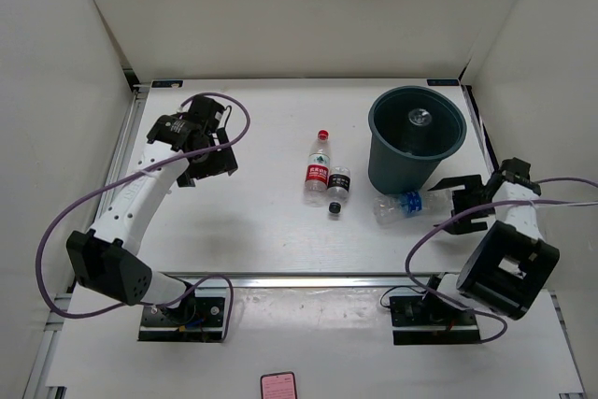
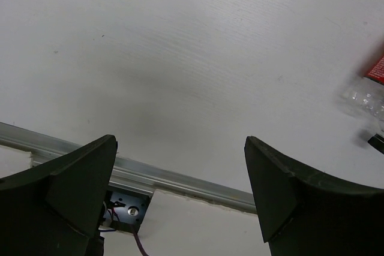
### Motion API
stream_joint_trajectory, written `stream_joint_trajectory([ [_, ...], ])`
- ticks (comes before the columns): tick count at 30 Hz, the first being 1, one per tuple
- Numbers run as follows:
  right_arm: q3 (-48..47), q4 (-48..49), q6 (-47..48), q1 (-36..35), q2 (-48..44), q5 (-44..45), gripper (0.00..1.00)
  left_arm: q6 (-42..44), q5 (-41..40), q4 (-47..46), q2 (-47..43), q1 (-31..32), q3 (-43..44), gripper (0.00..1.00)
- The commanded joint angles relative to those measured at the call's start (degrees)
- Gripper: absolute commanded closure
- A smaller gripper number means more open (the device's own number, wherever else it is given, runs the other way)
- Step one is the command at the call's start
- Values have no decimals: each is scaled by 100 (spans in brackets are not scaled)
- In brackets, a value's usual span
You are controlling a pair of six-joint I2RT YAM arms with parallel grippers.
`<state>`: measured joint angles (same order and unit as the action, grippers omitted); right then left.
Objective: Put the plastic bottles in the bin
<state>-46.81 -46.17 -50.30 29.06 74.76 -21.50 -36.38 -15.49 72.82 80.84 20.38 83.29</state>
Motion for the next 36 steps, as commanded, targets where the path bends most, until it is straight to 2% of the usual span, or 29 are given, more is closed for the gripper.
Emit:
stream_joint_trajectory([
  [1, -408, 363, 126, 30, 283, -22, 0, 52, 46, -119, -16, 10, -5, 0],
  [9, -917, 689, 73, 30, 1407, 163, 0, 105, 46, -119, 37, 10, -5, 0],
  [14, -1392, 689, 354, 30, 2207, 163, 0, 105, -69, -57, 37, 10, -58, 0],
  [18, -1516, 566, 600, 30, 2710, 31, 13, 105, -69, -57, 37, 10, -111, 0],
  [20, -1516, 566, 670, 30, 2710, 101, 18, 105, -69, -57, 90, 10, -111, 0],
  [24, -1253, 400, 820, 30, 2482, 154, 37, 105, 46, -57, 90, 10, -111, 0],
  [27, -1112, 258, 960, 30, 2070, 365, 49, 105, 107, -119, 143, 10, -111, 0],
  [31, -998, -390, 1014, 30, 1175, 813, 68, 105, 230, -119, 196, 10, -58, 0],
  [36, -997, -1340, 883, -584, 295, 1481, 79, 105, 441, -241, 256, 10, -58, 0],
])
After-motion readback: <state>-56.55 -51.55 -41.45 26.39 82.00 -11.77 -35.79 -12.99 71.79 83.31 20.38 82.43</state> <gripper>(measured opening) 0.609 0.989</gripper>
